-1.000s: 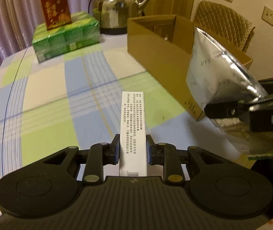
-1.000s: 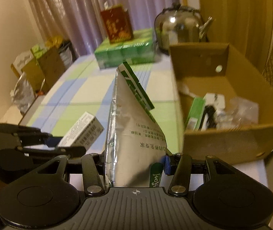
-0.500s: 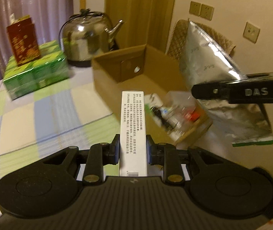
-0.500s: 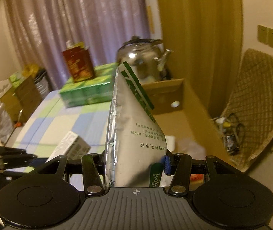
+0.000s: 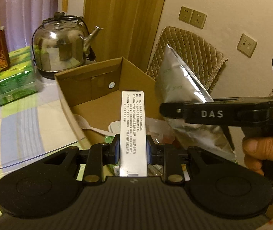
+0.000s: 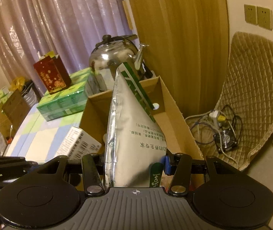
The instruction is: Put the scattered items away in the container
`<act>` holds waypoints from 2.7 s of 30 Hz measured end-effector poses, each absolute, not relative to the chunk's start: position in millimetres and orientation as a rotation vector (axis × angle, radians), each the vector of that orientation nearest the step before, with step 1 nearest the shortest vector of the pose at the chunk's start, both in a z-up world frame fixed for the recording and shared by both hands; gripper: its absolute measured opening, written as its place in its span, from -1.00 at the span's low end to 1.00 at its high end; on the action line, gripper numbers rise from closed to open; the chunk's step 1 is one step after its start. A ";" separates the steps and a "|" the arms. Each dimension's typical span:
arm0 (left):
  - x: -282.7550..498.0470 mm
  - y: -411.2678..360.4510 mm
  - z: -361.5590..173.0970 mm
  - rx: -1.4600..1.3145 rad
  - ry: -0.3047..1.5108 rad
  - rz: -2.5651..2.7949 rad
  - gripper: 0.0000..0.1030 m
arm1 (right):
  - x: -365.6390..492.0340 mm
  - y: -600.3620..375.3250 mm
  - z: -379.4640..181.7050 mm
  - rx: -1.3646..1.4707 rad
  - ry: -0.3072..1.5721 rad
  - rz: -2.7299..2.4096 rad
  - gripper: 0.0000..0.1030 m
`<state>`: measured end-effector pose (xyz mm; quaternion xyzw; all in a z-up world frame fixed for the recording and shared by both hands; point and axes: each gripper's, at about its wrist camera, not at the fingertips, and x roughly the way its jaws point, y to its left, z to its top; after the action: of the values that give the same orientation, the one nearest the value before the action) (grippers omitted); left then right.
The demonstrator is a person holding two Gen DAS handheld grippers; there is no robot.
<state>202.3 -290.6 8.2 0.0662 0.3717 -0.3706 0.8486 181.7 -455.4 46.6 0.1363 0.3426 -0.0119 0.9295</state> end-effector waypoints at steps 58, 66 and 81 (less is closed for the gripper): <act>181.8 -243.5 -0.4 0.056 0.782 -0.665 0.16 | 176.3 -438.2 40.2 0.245 0.693 -0.011 0.66; 153.2 -233.6 11.7 0.060 0.763 -0.647 0.49 | 134.6 -433.6 57.5 0.257 0.656 -0.017 0.79; 109.1 -226.1 16.5 0.081 0.743 -0.620 0.97 | 71.9 -429.4 66.6 0.228 0.658 -0.024 0.96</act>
<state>109.1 -226.1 16.5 0.0392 0.3570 -0.2981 0.8844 71.9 -429.4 66.6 0.1115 0.3224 -0.0118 0.9399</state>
